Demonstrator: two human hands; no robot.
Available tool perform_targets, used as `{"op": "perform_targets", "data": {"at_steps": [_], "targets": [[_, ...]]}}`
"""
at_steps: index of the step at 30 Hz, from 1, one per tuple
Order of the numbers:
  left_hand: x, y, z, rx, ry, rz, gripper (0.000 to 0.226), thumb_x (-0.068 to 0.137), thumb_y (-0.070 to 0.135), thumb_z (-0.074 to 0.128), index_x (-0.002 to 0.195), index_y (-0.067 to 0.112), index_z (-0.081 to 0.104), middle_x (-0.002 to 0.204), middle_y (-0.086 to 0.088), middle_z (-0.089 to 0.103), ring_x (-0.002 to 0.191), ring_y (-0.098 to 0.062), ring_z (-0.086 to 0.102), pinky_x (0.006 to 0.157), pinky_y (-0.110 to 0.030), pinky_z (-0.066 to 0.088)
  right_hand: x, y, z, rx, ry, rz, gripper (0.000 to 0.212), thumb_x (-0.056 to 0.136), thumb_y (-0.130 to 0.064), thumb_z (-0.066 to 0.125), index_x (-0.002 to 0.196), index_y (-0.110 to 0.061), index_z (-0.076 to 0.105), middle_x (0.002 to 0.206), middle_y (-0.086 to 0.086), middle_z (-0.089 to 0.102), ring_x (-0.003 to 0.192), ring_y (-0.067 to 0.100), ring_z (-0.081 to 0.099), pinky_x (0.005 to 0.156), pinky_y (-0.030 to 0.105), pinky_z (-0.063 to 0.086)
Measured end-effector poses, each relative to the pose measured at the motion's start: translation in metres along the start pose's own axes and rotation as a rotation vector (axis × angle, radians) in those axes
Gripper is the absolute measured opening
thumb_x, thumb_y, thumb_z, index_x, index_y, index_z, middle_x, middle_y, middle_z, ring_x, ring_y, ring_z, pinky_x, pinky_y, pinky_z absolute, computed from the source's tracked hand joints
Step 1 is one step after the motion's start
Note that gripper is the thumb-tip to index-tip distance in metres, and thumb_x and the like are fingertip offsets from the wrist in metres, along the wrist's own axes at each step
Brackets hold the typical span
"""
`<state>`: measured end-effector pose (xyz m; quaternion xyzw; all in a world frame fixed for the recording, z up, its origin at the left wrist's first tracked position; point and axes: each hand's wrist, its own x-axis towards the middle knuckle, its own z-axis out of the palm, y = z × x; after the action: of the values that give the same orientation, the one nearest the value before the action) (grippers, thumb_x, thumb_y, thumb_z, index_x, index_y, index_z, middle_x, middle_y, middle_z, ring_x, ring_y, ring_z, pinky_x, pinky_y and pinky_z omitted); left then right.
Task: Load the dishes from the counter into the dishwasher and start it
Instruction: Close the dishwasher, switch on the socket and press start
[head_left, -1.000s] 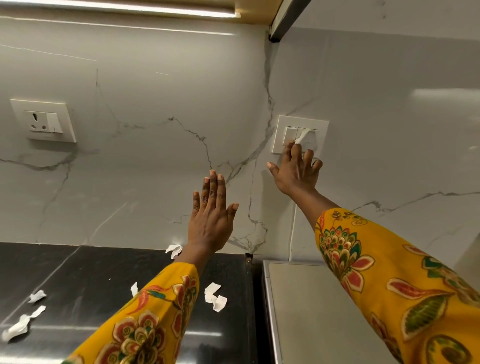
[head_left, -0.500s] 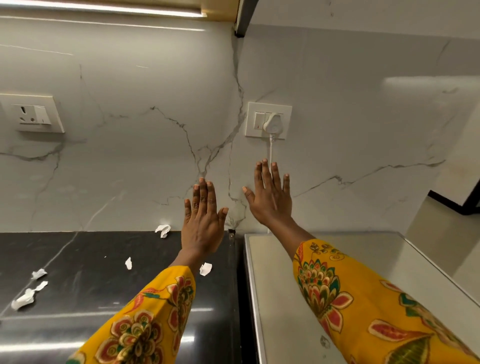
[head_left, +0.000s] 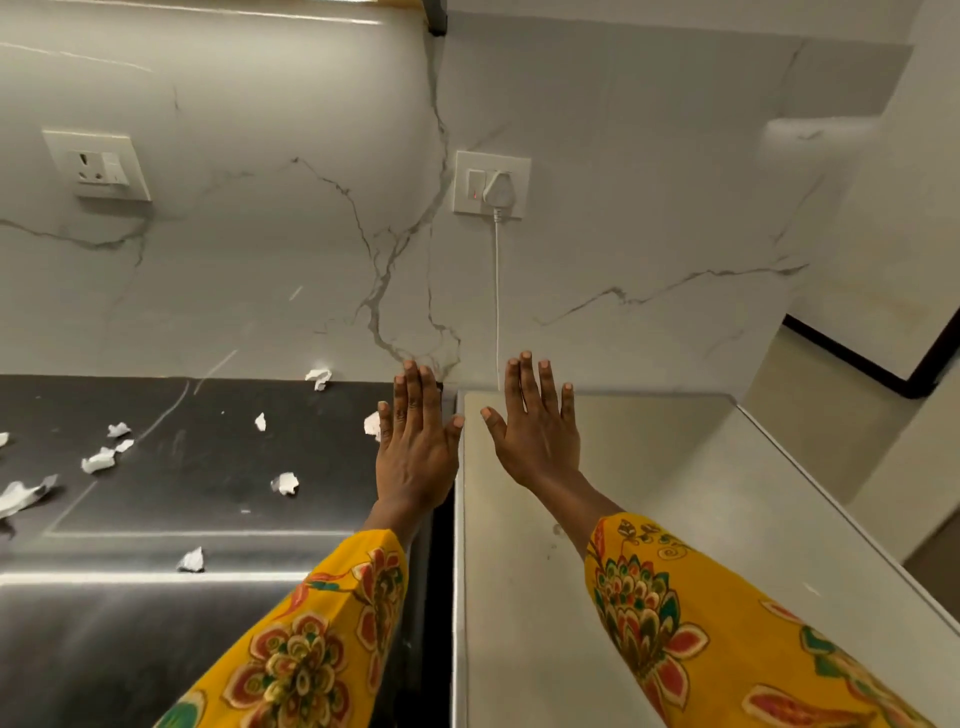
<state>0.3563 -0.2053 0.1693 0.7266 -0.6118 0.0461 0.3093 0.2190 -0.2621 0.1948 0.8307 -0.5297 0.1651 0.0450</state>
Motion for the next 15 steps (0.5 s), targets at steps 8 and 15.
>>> {"op": "perform_targets", "data": {"at_steps": [8,15], "targets": [[-0.102,0.042,0.012,-0.025,-0.028,-0.059,0.067,0.085,0.057,-0.006,0.138,0.022,-0.030,0.142,0.008,-0.041,0.132,-0.008,-0.038,0.109,-0.029,-0.025,-0.108,0.024,-0.002,0.013,-0.074,-0.017,0.068,0.098,-0.052,0.015,0.146,-0.018,-0.020,0.155,0.001,-0.025,0.143,0.020,-0.023,0.112,0.039,-0.018],[-0.185,0.065,0.019,-0.008,-0.109,-0.080,0.069,0.085,0.057,-0.007,0.139,0.020,-0.028,0.143,0.007,-0.041,0.134,-0.010,-0.036,0.111,-0.031,-0.021,-0.195,0.038,0.003,0.029,-0.141,-0.003,0.068,0.098,-0.052,0.014,0.147,-0.019,-0.019,0.156,0.001,-0.024,0.143,0.022,-0.022,0.112,0.039,-0.016]]}}
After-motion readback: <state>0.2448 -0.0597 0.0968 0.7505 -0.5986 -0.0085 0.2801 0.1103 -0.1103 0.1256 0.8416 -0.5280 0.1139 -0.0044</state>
